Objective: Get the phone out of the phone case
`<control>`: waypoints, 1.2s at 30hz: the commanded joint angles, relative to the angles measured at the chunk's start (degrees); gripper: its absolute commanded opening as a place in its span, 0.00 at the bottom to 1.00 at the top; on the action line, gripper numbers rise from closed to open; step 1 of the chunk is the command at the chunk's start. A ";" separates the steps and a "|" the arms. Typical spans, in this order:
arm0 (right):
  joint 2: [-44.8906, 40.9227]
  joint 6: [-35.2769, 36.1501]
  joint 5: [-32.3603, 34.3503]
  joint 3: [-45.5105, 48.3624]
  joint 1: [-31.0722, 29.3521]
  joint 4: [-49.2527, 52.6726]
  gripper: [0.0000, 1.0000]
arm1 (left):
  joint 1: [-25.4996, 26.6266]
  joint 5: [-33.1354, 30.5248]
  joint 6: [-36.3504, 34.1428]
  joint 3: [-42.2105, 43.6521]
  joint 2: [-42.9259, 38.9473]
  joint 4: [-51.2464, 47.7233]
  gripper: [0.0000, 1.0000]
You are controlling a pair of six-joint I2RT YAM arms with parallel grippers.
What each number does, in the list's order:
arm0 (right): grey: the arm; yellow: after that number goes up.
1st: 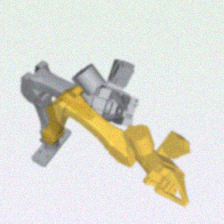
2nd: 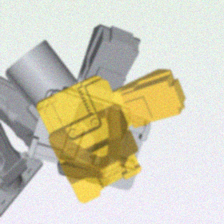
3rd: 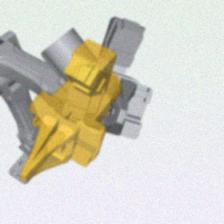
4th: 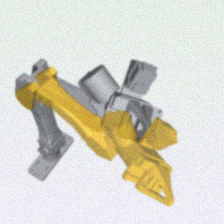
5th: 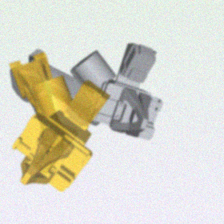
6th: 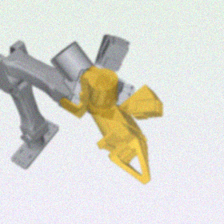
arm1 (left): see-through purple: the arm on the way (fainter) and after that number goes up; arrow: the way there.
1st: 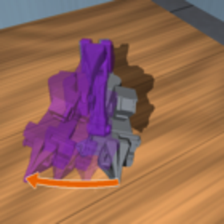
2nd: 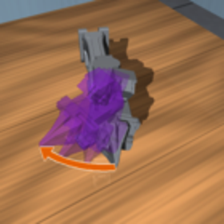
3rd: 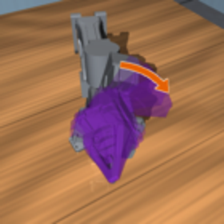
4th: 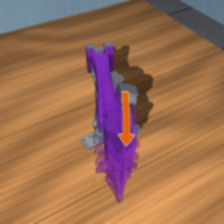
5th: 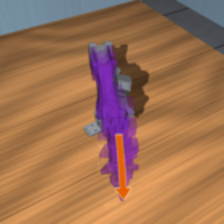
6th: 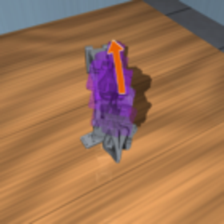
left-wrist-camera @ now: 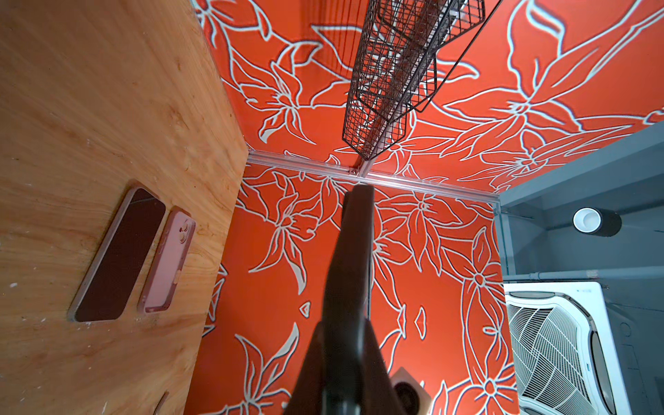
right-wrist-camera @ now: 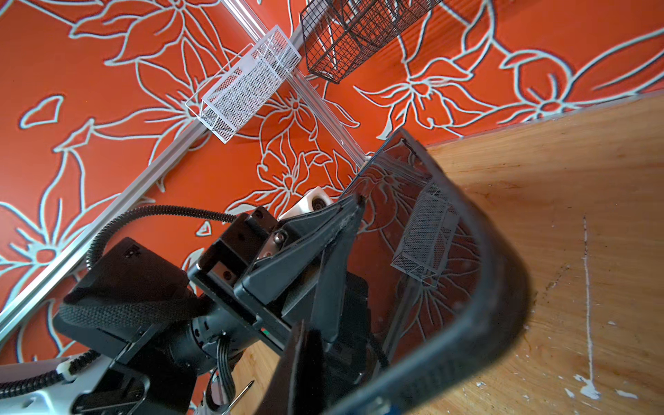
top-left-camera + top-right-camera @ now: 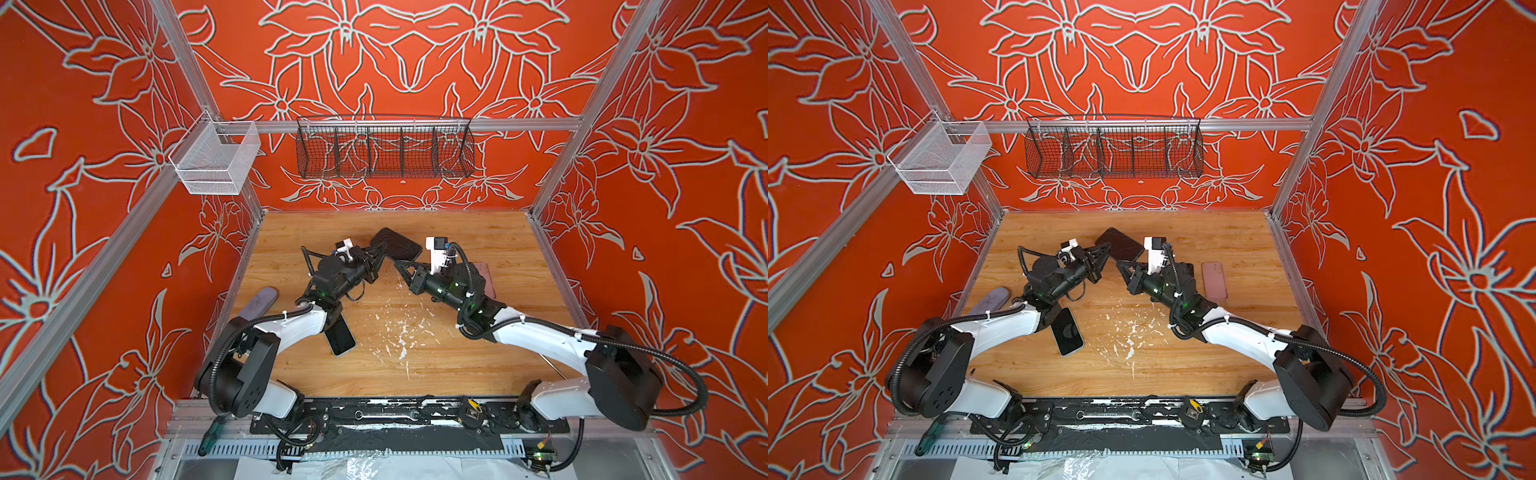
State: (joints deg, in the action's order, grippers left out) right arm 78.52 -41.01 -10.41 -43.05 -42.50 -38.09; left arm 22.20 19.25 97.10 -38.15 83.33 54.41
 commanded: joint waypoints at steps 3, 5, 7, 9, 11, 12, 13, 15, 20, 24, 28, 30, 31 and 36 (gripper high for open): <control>0.58 12.29 3.12 2.35 0.06 8.60 0.02 | -0.14 1.80 1.78 -3.25 -0.48 2.97 0.00; 0.75 12.94 3.29 2.42 0.06 8.69 0.02 | -0.11 2.01 1.87 -3.66 -0.54 2.95 0.00; 0.81 13.84 3.71 2.46 0.13 9.15 0.03 | -0.13 2.36 2.17 -4.08 -0.53 2.67 0.00; 0.76 14.59 4.10 2.54 0.09 9.51 0.03 | -0.12 2.46 2.31 -4.34 -0.51 2.78 0.00; 0.67 15.29 4.41 2.65 0.12 9.86 0.03 | -0.09 2.46 2.50 -4.55 -0.54 2.64 0.00; 0.67 15.61 4.59 2.84 0.11 9.96 0.03 | -0.13 2.56 2.56 -4.65 -0.65 2.71 0.00; 0.59 15.70 4.82 2.95 0.11 9.95 0.03 | -0.17 2.62 2.61 -4.74 -0.62 2.72 0.00; 0.58 15.71 5.53 3.39 0.14 9.83 0.04 | -0.14 2.60 2.70 -4.91 -0.73 2.79 0.00; 0.50 15.79 6.80 3.90 0.10 9.78 0.06 | -0.14 2.40 2.74 -5.00 -1.01 2.82 0.00; 0.32 16.11 7.60 4.20 0.07 10.12 0.08 | -0.14 2.21 2.89 -4.93 -1.33 2.98 0.00; 0.23 16.41 8.20 4.46 0.08 10.31 0.15 | -0.14 1.68 2.63 -4.92 -1.95 2.63 0.00; 0.32 16.48 7.73 4.44 0.13 10.31 0.18 | -0.14 1.54 2.33 -4.95 -2.24 2.26 0.00; 0.32 16.62 7.54 4.37 0.14 10.36 0.19 | -0.14 1.52 2.21 -5.06 -2.38 1.98 0.00; 0.32 16.83 7.06 4.53 0.08 10.39 0.19 | -0.14 1.39 2.17 -5.18 -2.80 1.80 0.00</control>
State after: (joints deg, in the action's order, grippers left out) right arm 77.43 -31.73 -7.44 -41.25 -43.16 -38.06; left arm 22.31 20.67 97.82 -40.12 83.74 51.00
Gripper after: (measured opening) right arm 0.199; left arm 0.098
